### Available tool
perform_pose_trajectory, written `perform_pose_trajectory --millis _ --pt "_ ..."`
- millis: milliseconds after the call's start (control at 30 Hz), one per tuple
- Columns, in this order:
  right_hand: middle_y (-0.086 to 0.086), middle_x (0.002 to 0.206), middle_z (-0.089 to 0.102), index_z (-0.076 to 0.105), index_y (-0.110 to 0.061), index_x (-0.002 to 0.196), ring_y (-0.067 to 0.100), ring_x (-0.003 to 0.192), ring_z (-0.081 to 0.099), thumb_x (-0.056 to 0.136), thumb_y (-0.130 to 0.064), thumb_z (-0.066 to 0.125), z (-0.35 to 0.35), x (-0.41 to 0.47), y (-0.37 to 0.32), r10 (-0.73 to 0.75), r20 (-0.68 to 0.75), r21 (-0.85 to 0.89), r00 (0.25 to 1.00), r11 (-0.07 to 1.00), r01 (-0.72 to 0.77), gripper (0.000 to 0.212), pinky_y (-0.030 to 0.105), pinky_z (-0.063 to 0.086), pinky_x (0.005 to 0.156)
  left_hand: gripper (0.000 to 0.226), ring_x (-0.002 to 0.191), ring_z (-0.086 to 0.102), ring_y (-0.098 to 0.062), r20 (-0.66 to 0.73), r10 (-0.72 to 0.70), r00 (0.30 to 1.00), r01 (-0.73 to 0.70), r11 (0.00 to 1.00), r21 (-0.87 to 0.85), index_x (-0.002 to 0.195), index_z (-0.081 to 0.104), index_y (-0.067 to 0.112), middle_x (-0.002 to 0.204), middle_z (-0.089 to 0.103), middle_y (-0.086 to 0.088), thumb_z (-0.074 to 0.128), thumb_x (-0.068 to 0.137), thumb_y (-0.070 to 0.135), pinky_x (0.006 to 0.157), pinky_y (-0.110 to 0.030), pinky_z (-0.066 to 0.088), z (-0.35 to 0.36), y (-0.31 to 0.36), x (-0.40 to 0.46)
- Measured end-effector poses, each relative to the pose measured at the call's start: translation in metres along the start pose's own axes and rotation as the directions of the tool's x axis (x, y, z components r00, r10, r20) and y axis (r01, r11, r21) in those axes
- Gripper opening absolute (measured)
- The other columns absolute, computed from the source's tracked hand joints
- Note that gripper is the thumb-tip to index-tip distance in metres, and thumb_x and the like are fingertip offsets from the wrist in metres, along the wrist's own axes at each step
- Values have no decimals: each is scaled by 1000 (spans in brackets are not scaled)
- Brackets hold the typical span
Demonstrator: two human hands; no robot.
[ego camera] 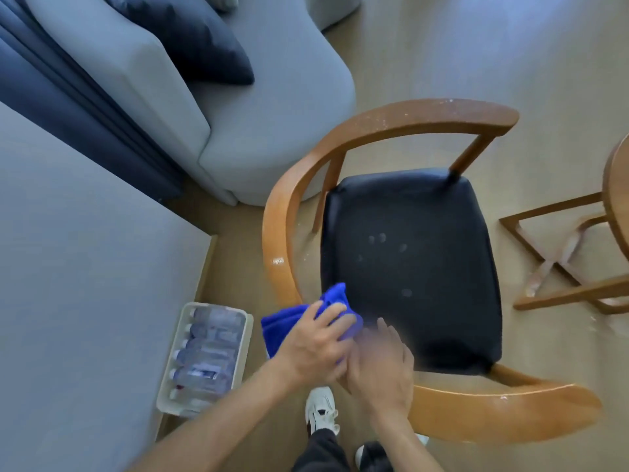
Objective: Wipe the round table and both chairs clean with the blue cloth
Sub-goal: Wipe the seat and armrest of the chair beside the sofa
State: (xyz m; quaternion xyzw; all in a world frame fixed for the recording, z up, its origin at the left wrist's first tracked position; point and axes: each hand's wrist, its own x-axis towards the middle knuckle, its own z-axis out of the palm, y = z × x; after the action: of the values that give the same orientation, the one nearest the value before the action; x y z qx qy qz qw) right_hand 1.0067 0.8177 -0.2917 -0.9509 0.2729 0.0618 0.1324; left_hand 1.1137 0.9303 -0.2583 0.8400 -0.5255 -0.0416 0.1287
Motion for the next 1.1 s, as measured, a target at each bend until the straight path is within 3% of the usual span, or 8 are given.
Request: perform_pose_trajectory --millis 100,267,567,667,800,867,1000,1100 --pt "14 128 62 71 -9 107 31 117 60 91 -27 34 1 -4 2 6 3 -5 1000 1000 -6 44 44 43 93 12 105 57 -30 37 60 998 -58 997 -43 81 66 17 110 65 -5 57 81 24 87 -45 47 13 16 -9" --pt "15 126 64 73 -8 106 31 113 62 88 -30 38 0 -3 -3 38 -59 15 998 999 -37 45 44 42 94 13 107 57 -33 -76 132 988 -125 988 94 82 67 14 110 64 -9 59 79 23 95 -45 42 -44 -85 31" --pt "12 123 66 74 -10 104 27 108 65 86 -34 40 3 -2 -1 31 -26 50 999 998 -30 46 41 46 91 23 120 42 -22 -23 -314 949 303 931 -204 90 72 21 122 58 1 53 80 28 102 -39 38 -78 -174 118" --pt "12 121 67 75 -10 101 27 105 66 84 -34 41 2 -4 1 16 -24 71 1000 997 -15 45 40 46 88 15 117 47 -24 -103 -195 975 179 972 -151 83 72 20 116 62 0 60 77 26 101 -39 39 -72 -136 82" --pt "12 114 70 77 -10 91 28 94 70 81 -32 44 4 -1 0 25 -86 122 996 992 -15 41 37 42 82 10 116 52 -22 4 41 999 -40 998 -54 78 69 23 112 64 4 62 75 30 92 -36 43 -54 -92 38" --pt "11 112 71 77 -10 90 27 93 70 80 -33 44 5 2 0 28 -101 136 995 991 -14 41 37 41 82 12 113 52 -22 37 29 999 -28 999 -33 78 69 24 109 64 4 60 77 31 86 -40 46 -55 -104 50" --pt "3 113 71 77 -18 94 19 102 64 82 -40 41 3 -1 2 56 123 213 991 974 -82 43 36 42 86 22 120 47 -27 37 -111 993 114 991 -71 88 73 25 121 59 -3 55 79 33 96 -47 43 -73 -136 88" --pt "-16 137 51 63 -38 115 8 126 49 93 -36 50 -13 16 -3 53 147 455 988 883 -115 25 36 39 101 38 132 34 -32 35 -123 992 119 988 99 115 66 33 139 44 -10 49 83 41 107 -49 31 -83 -145 95"
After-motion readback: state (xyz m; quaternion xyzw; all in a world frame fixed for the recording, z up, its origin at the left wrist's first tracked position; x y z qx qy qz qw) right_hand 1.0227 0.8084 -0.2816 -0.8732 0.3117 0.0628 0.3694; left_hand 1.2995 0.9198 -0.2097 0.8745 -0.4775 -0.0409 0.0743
